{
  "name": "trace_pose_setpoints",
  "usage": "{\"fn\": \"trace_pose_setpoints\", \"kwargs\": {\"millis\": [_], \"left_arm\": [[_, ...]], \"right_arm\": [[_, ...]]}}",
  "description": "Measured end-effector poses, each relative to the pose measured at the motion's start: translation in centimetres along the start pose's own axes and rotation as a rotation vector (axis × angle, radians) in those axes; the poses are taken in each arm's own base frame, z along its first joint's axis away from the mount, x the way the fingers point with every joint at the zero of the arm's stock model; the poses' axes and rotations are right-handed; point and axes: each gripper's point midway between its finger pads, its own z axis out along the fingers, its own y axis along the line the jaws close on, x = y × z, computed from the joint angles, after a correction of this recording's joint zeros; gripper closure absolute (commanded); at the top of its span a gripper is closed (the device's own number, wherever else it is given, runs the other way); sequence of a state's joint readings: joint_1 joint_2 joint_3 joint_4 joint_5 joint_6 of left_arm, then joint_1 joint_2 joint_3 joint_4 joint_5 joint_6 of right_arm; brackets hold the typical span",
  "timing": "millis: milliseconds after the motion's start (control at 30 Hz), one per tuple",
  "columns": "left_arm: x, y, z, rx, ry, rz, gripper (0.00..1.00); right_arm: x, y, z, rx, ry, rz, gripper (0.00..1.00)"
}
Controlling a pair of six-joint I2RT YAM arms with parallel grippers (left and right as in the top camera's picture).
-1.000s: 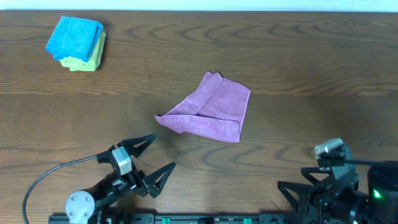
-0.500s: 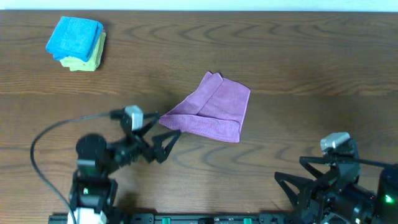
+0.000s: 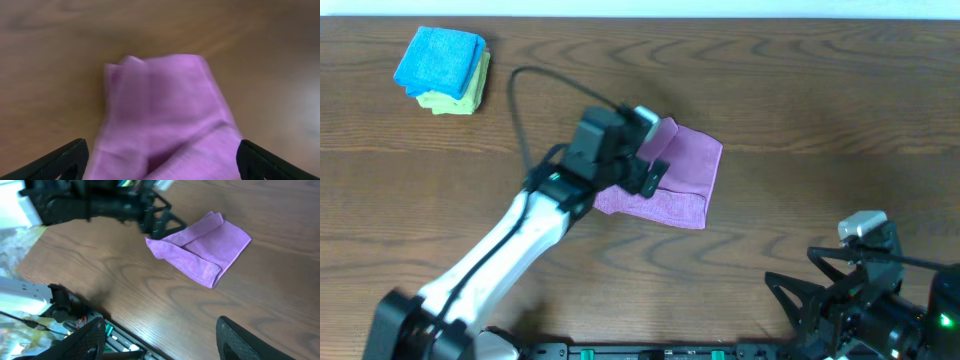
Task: Fold the cloth
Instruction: 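Reach the left gripper to the cloth's left corner and grasp it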
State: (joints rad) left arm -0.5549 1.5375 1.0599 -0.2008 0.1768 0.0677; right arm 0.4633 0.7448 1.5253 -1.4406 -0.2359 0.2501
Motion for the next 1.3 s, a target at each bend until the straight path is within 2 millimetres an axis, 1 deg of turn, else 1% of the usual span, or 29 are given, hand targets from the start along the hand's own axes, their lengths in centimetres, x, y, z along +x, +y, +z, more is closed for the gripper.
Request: {"fn": "trace_pose_setpoints", "kwargs": {"millis": [100, 133, 233, 267, 333, 400, 467, 533, 633, 700, 767, 867, 1000, 1100, 1233, 1267, 1300], "left_arm": [[-0.2, 1.7, 2.3, -0.123, 0.029, 0.031, 0.02], [-0.1, 2.3, 3.1, -0.153, 0.040, 0.035, 0.00], [0.6, 3.7, 5.5, -0.221, 0.070, 0.049, 0.00], [0.8, 4.0, 6.2, -0.234, 0.071, 0.051, 0.05], [1.3, 4.5, 7.5, -0.253, 0.077, 0.054, 0.06], [1.6, 4.7, 8.4, -0.260, 0.075, 0.053, 0.10], [2.0, 4.6, 9.0, -0.252, 0.083, 0.050, 0.14], [2.2, 4.1, 9.5, -0.220, 0.085, 0.050, 0.16], [2.0, 3.6, 9.6, -0.190, 0.073, 0.039, 0.20], [2.0, 3.4, 9.7, -0.181, 0.073, 0.028, 0.24], [2.0, 3.3, 9.7, -0.174, 0.073, 0.024, 0.26], [2.7, 3.2, 10.4, -0.159, 0.088, 0.020, 0.30], [4.5, 2.8, 12.1, -0.127, 0.126, 0.017, 0.35], [4.5, 2.7, 12.7, -0.115, 0.115, 0.016, 0.40], [3.9, 2.7, 12.7, -0.115, 0.089, 0.013, 0.54], [3.9, 2.7, 12.7, -0.114, 0.091, 0.017, 0.60], [3.9, 2.8, 12.7, -0.117, 0.090, 0.011, 0.64]], "right_arm": [[0.4, -0.5, 0.0, 0.025, 0.016, -0.003, 0.30], [0.6, -0.7, 0.0, 0.038, 0.024, -0.002, 0.29], [0.9, -1.2, -0.1, 0.065, 0.033, -0.006, 0.30], [1.0, -1.3, -0.1, 0.071, 0.035, -0.010, 0.30], [1.0, -1.5, -0.1, 0.081, 0.035, -0.015, 0.30], [1.0, -1.6, -0.1, 0.086, 0.036, -0.022, 0.30], [1.0, -1.7, -0.1, 0.091, 0.037, -0.031, 0.30], [1.0, -1.8, -0.1, 0.101, 0.036, -0.038, 0.29], [0.9, -2.1, -0.1, 0.117, 0.032, -0.042, 0.29], [0.9, -2.2, -0.2, 0.124, 0.031, -0.044, 0.29], [0.9, -2.4, -0.2, 0.132, 0.029, -0.047, 0.29], [0.9, -2.4, -0.2, 0.136, 0.028, -0.047, 0.29], [0.8, -2.5, -0.2, 0.139, 0.028, -0.054, 0.29], [0.8, -2.6, -0.2, 0.142, 0.028, -0.058, 0.29], [0.8, -2.6, -0.2, 0.142, 0.028, -0.062, 0.29], [0.8, -2.6, -0.2, 0.143, 0.028, -0.062, 0.30], [0.9, -2.6, -0.2, 0.143, 0.029, -0.061, 0.30]]}}
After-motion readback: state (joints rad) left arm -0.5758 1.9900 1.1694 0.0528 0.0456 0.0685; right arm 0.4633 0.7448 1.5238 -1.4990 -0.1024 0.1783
